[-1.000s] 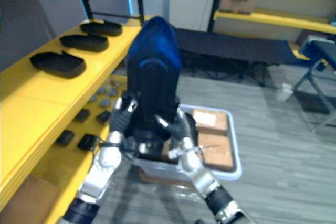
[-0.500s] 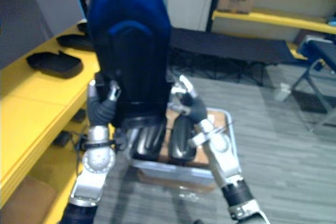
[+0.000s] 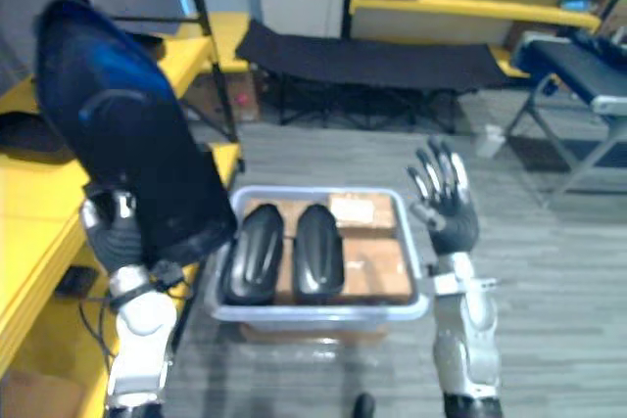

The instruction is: Walk over and take plastic housings, then place them on the shelf

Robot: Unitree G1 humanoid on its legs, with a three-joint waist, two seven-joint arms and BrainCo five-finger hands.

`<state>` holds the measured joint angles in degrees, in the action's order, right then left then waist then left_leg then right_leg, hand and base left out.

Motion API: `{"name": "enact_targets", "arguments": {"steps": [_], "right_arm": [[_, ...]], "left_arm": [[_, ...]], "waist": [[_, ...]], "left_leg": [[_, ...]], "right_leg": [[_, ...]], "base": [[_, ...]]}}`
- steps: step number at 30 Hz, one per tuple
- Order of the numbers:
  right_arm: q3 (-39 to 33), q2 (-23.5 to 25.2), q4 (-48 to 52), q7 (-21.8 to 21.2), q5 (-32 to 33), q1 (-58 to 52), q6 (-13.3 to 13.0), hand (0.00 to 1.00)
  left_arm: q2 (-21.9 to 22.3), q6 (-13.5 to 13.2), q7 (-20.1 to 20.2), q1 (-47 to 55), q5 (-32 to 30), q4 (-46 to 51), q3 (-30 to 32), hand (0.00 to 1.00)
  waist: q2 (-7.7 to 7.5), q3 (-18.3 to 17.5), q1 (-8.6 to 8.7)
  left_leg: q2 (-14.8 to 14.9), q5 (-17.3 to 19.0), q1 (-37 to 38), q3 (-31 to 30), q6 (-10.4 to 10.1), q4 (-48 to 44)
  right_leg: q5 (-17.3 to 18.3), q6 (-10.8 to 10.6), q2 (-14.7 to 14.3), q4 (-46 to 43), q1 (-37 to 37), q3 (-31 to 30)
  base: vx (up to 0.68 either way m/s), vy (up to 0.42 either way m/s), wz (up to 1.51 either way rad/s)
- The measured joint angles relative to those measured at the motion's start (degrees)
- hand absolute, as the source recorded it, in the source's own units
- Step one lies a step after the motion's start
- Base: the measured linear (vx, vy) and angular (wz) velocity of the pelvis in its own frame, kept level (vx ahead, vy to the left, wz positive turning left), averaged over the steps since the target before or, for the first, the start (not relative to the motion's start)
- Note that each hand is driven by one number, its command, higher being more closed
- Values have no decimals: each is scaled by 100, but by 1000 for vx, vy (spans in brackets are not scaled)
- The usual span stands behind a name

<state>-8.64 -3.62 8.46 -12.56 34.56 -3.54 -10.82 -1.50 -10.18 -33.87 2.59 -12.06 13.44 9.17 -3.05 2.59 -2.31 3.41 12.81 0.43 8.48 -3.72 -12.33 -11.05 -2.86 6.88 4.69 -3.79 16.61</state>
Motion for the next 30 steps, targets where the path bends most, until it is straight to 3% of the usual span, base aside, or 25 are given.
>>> {"name": "enact_targets", "arguments": {"steps": [3,8,16,26,27,30], "right_arm": [[-35,246,-303,364,15,-96,5,0],[-14,570,-446,389,177,-206,54,0],[479,492,-754,444,-204,65,104,0],[1284,222,-1654,654,-739,705,326,0],[1323,220,-1913,901,-849,838,359,0],[1325,219,-1925,922,-848,840,382,0]], "left_arm": [[149,-226,-71,169,216,37,158,100],[223,-683,214,565,919,584,447,100],[230,-704,641,814,1436,910,698,100],[579,-721,706,2057,1631,982,2454,100],[913,-1089,729,2510,1892,973,3013,100],[934,-1142,741,2671,1893,974,3111,100]], "waist": [[92,47,13],[115,48,-77],[133,50,-253],[185,78,-1140],[146,69,-1417],[171,82,-1531]], "left_leg": [[-1,0,193,12,2,109],[-40,21,252,-3,41,240],[-118,-119,-7,-512,42,288],[-326,-381,-135,-1846,67,400],[-572,-488,-262,-2616,68,416],[-628,-503,-278,-2807,43,436]], "right_leg": [[-3,-2,8,-1,150,6],[4,-5,55,50,200,41],[99,-13,156,49,221,552],[284,-144,327,0,829,1685],[533,-261,458,-3,1177,2151],[638,-310,444,-8,1297,2306]], "base": [[34,8,-3],[-29,22,4],[-14,-19,32],[48,-4,83],[57,12,185],[36,-21,88]]}}
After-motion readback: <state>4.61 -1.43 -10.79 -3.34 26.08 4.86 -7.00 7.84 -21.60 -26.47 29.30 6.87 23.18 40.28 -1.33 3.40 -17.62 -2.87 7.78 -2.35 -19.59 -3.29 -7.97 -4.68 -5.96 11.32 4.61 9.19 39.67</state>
